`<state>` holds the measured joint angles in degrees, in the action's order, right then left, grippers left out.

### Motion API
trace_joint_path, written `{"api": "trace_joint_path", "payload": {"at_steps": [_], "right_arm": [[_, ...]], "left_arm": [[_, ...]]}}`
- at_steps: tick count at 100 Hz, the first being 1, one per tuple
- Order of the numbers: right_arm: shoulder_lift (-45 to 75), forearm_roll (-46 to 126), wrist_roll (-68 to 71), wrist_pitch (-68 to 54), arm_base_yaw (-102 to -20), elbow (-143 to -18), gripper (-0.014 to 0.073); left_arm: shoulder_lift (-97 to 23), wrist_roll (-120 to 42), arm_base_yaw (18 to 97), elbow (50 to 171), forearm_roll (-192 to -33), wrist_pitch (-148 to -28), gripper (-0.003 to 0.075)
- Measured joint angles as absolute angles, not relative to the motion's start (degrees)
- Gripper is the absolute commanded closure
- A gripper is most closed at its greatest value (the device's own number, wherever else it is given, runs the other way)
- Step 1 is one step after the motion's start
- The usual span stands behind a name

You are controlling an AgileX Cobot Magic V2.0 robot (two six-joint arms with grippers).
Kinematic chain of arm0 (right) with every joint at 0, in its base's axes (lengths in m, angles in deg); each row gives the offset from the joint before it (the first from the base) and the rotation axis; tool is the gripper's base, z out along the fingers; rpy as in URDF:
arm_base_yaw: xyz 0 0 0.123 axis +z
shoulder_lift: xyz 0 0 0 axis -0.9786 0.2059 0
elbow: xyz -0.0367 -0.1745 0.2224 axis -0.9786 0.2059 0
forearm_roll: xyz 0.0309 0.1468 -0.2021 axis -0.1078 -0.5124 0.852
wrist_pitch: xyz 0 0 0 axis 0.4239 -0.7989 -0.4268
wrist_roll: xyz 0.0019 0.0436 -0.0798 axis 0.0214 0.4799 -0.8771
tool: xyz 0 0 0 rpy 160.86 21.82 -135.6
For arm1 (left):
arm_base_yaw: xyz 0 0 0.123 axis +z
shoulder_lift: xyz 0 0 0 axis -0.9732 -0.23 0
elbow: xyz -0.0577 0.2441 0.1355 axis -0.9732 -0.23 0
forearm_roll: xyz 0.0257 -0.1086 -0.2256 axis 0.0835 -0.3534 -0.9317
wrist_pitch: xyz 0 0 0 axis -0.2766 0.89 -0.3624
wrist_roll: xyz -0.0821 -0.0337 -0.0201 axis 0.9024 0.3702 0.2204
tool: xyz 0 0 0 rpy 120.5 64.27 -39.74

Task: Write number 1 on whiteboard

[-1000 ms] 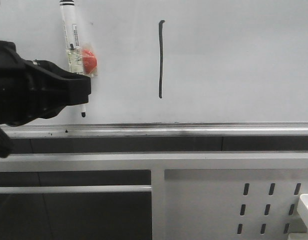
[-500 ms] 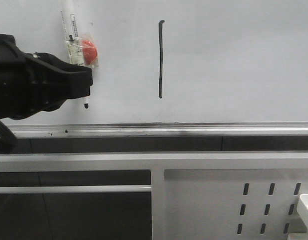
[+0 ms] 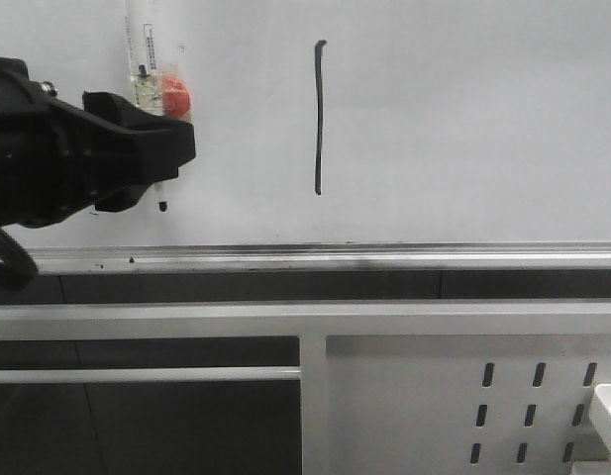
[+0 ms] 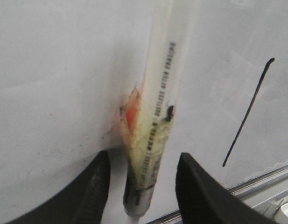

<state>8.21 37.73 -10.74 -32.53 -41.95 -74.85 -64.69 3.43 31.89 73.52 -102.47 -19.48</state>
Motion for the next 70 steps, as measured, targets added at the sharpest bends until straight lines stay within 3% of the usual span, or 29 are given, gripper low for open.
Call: {"api": "trace_joint_path", "payload": {"at_steps": [39,46,55,67,70], "right_arm": [[8.2,37.9,-10.7,-35.6,-42.0,-74.8,0.0163],[7.6,38.0,-10.5,-37.2,-42.0,-74.8,0.0298],[5.8,38.7,-10.4,-39.3,-42.0,-74.8,0.0662],[1.9,40.6,-8.3,-40.8,-42.0,-73.8,0.0654],[0.4,41.2,-7.6,-41.1,-42.0,-73.3,0.0654]], "left_arm": [[-61.8,3.4,29.5,66.8,-101.1,-12.0,0.0386],[-60.5,3.4,28.8,65.2,-100.9,-11.1,0.0391],[-58.6,3.4,28.4,63.2,-99.7,-10.2,0.0482],[-55.8,3.4,28.4,60.3,-97.3,-10.0,0.0722],[-55.2,3.4,28.4,59.6,-96.7,-10.0,0.0737]]}}
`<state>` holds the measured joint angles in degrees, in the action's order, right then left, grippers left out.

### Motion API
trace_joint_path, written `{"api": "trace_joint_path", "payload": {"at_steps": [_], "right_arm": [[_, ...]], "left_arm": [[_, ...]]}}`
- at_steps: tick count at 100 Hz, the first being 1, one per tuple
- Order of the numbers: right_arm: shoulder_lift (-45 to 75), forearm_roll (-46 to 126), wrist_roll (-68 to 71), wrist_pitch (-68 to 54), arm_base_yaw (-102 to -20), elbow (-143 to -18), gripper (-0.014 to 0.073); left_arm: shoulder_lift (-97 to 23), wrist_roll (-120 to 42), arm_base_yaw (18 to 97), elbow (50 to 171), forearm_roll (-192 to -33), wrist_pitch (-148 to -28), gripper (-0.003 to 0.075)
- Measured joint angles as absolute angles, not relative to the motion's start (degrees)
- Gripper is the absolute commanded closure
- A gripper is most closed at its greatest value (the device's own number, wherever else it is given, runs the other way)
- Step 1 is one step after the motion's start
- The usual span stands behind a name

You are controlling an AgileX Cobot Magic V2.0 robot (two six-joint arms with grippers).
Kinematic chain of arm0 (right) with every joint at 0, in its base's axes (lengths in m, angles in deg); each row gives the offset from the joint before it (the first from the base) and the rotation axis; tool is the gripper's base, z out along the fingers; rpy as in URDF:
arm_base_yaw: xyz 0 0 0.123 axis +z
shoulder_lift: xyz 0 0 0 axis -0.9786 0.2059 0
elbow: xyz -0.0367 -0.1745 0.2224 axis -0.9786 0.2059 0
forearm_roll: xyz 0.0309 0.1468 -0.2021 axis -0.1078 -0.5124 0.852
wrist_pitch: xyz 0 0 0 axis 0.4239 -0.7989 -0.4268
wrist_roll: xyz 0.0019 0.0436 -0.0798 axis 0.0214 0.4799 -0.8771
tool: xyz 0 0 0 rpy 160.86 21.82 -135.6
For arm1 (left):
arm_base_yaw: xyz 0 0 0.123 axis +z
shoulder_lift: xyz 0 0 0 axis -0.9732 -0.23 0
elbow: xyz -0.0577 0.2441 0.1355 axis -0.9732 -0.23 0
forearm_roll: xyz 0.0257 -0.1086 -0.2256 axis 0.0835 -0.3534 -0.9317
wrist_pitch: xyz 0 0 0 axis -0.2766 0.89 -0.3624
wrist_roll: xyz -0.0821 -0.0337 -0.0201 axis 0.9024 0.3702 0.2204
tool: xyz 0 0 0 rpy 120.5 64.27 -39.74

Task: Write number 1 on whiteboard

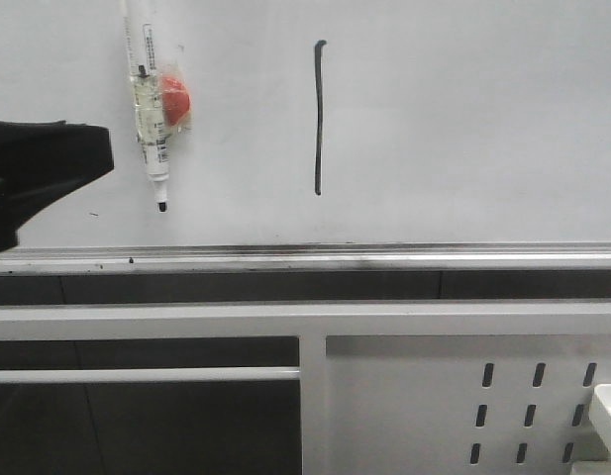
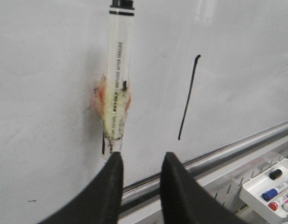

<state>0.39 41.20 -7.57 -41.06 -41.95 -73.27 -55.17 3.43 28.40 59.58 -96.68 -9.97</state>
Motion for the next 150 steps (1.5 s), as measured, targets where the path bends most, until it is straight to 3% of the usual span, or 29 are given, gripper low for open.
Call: {"api": "trace_joint_path", "payload": {"at_steps": [39,49,65,78,93,150], "right_arm": [[-25.4,44.5,-2.7,-40.3,-42.0,-59.8,0.0654],[-34.1,44.6,-2.5,-40.3,-42.0,-55.2,0.0654],[-43.6,44.7,-2.3,-40.3,-42.0,-48.3,0.0654],[-44.3,44.4,-2.1,-40.6,-42.0,-45.3,0.0654],[-44.3,44.3,-2.0,-40.4,-42.0,-43.7,0.0654],[-44.3,44.2,-1.9,-39.9,-42.0,-43.4,0.0654]], "left_arm": [[-50.3,3.5,28.4,56.9,-88.3,-14.0,0.074],[-49.0,3.5,28.4,58.4,-85.1,-21.6,0.074],[-45.3,3.6,28.0,67.6,-79.2,-46.6,0.074],[-41.0,3.6,26.7,78.3,-75.0,-65.6,0.074],[-36.2,3.6,26.6,85.6,-74.1,-76.5,0.074],[-34.5,3.6,26.2,86.4,-72.5,-80.7,0.074]]}}
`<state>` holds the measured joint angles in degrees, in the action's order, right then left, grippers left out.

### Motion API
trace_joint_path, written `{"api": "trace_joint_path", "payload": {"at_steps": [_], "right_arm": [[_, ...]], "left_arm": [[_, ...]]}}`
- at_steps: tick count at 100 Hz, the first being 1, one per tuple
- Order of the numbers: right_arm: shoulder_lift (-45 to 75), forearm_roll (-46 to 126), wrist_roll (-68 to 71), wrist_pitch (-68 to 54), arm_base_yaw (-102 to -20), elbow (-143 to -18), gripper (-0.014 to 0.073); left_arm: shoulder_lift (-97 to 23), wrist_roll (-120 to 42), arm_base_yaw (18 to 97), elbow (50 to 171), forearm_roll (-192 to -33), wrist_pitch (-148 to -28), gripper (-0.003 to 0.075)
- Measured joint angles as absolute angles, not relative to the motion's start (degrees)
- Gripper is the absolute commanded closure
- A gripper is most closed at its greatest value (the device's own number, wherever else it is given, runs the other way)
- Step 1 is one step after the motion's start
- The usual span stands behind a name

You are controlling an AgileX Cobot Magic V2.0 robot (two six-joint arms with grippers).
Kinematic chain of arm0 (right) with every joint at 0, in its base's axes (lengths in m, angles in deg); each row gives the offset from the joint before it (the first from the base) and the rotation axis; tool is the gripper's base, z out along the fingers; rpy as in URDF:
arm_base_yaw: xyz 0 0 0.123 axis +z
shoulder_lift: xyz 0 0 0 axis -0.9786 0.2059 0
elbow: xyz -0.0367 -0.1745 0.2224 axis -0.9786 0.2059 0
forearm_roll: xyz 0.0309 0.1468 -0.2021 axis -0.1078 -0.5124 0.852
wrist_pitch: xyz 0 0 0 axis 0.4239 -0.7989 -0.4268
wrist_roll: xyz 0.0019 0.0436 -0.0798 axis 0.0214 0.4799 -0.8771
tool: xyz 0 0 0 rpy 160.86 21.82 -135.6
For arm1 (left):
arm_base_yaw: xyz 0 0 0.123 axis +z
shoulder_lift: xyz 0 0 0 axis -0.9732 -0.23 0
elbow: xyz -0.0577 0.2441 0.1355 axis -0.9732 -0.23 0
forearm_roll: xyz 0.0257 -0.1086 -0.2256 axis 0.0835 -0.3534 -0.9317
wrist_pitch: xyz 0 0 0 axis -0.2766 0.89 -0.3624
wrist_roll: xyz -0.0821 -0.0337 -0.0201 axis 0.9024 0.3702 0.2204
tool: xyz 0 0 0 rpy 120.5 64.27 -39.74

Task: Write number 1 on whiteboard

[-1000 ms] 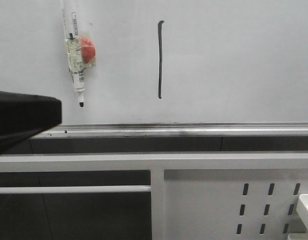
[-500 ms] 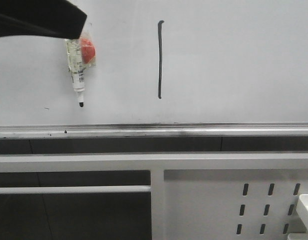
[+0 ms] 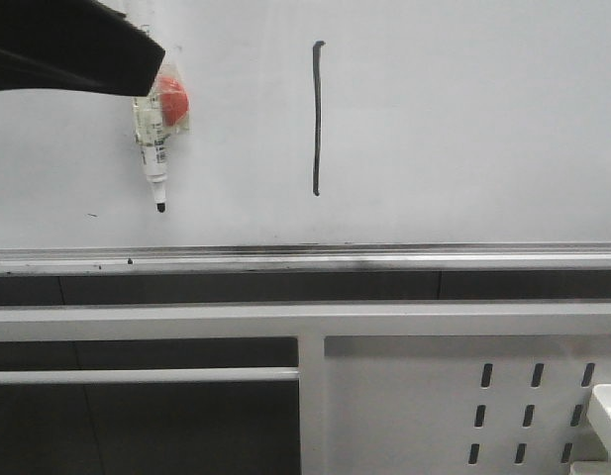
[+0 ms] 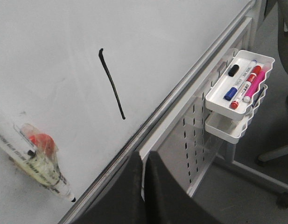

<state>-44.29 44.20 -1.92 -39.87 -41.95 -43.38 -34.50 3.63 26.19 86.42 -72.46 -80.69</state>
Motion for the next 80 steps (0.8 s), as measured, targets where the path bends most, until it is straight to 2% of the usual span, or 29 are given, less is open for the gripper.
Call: {"api": "trace_joint_path", "payload": {"at_steps": [15,36,56,66,80], "right_arm": [[-44.3,44.2,-1.9,-39.9,-42.0,-43.4,0.0654],[-44.3,44.2,-1.9,-39.9,-42.0,-43.4,0.0654],[-44.3,44.2,-1.9,-39.9,-42.0,-43.4,0.0654],[-44.3,44.2,-1.9,-39.9,-42.0,-43.4,0.0654],[-44.3,44.2,-1.9,-39.9,-42.0,-43.4,0.0654]], "left_arm": [[-25.6,3.6,31.0,85.8,-74.1,-80.7,0.074],[-2.4,4.0,50.6,80.1,-82.6,-80.4,0.074],[15.2,4.0,67.8,68.5,-83.6,-80.4,0.074],[20.0,4.0,73.1,63.5,-85.1,-80.4,0.074],[20.9,4.0,77.4,58.1,-86.3,-80.6,0.074]]}}
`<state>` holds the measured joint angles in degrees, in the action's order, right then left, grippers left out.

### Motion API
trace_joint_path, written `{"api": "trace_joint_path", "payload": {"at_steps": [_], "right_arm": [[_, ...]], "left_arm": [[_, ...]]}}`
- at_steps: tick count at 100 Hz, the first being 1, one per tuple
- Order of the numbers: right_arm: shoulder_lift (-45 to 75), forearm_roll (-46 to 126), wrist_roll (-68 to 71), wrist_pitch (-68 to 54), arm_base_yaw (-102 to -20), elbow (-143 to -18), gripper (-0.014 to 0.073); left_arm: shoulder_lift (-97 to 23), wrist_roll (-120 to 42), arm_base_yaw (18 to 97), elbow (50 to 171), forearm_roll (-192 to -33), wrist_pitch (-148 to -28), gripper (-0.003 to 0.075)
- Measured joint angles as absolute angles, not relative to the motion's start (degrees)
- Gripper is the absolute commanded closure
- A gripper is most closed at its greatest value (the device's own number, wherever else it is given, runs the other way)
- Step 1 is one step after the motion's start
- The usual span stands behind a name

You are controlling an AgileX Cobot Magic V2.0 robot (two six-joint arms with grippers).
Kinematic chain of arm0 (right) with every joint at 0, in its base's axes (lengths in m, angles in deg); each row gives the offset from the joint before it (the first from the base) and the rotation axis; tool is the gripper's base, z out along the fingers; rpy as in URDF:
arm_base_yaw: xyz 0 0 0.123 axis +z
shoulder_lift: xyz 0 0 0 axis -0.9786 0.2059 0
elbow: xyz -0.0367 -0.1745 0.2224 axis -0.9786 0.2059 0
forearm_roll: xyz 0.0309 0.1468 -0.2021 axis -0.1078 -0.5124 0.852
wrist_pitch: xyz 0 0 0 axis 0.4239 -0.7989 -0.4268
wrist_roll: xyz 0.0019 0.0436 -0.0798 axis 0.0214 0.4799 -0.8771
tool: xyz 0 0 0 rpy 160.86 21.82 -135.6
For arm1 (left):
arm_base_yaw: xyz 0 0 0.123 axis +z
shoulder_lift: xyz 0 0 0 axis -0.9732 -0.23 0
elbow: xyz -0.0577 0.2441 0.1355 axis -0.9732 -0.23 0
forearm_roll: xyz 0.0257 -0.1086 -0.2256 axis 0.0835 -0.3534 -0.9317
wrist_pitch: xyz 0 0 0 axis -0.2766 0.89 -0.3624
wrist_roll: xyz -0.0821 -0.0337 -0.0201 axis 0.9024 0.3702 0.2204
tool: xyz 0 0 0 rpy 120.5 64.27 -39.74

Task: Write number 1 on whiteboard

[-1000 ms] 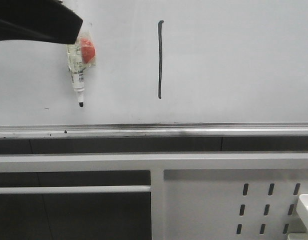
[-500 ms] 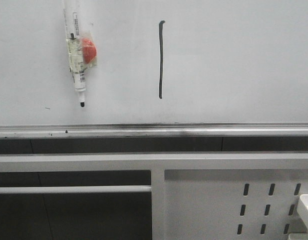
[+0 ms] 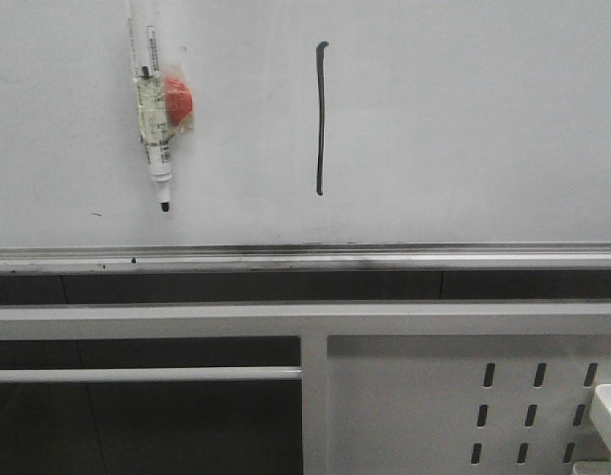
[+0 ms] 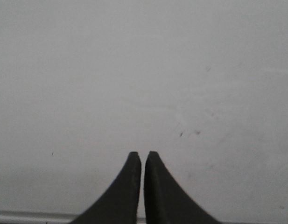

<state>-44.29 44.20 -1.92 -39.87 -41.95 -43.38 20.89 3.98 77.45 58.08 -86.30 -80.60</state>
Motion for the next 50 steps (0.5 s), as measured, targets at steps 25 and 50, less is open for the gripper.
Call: {"api": "trace_joint_path", "payload": {"at_steps": [25,50], "right_arm": [[-44.3,44.2,-1.9,-39.9,-42.0,-43.4,0.0654],[-44.3,44.2,-1.9,-39.9,-42.0,-43.4,0.0654]], "left_arm": [[20.9,4.0,78.6,52.8,-86.3,-81.8,0.074],[20.9,4.0,78.6,52.8,-85.8,-87.4,0.074]]}}
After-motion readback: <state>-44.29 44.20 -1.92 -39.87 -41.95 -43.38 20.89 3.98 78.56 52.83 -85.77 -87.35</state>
